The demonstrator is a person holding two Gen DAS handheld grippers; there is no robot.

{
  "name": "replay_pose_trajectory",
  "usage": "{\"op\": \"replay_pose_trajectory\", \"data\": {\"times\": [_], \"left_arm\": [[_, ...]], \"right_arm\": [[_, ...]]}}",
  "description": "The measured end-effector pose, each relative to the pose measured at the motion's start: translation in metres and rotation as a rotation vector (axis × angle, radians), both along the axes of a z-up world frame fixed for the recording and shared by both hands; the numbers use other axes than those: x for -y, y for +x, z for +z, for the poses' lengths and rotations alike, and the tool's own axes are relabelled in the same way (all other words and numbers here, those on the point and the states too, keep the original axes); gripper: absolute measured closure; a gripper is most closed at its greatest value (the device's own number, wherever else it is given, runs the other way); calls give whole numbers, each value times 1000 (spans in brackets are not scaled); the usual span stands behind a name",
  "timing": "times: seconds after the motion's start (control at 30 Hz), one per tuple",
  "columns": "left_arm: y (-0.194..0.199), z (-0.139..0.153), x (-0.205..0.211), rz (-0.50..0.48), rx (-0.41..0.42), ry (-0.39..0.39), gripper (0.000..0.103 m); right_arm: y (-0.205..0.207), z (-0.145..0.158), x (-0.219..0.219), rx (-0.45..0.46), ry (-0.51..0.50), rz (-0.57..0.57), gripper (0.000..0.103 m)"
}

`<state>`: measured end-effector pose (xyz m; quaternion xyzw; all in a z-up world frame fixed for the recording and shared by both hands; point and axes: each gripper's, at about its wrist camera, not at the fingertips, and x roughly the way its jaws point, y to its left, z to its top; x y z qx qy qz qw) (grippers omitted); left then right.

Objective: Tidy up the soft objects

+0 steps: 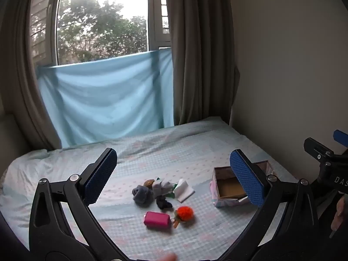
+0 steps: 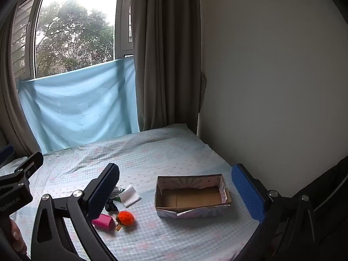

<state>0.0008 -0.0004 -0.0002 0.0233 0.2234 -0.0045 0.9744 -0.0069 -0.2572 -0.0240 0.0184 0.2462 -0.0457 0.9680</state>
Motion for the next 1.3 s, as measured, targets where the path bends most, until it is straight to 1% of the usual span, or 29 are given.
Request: {"op": "replay_pose_trajectory", "data": {"times": [0.07,0.23,0.27,0.3,0.43,0.53,1.1,1.3], "left_arm": [[3,-1,1,3,-2,-1,0],[12,-4,10,29,-7,16,0],[10,-1,4,2,2,-5,0],[5,4,6,-2,11,0,0],[1,9,4,9,20,2,0],[4,4,-5,0,18,-14,0],[16,0,-7,-5,5,-10,0],[21,-1,-5,-6,3,-9,0]], "right_arm": [[-1,0,0,15,8,-1,0],[2,0,-2,9,9,2,0],[0,2,0,9,12,1,0],[2,3,2,10,15,3,0],[-1,2,2,11,19,13,0],[3,-3,0,8,19,18,0],[9,-16,-10,9,17,31,0],[12,-11,-5,5,23,29,0]]}}
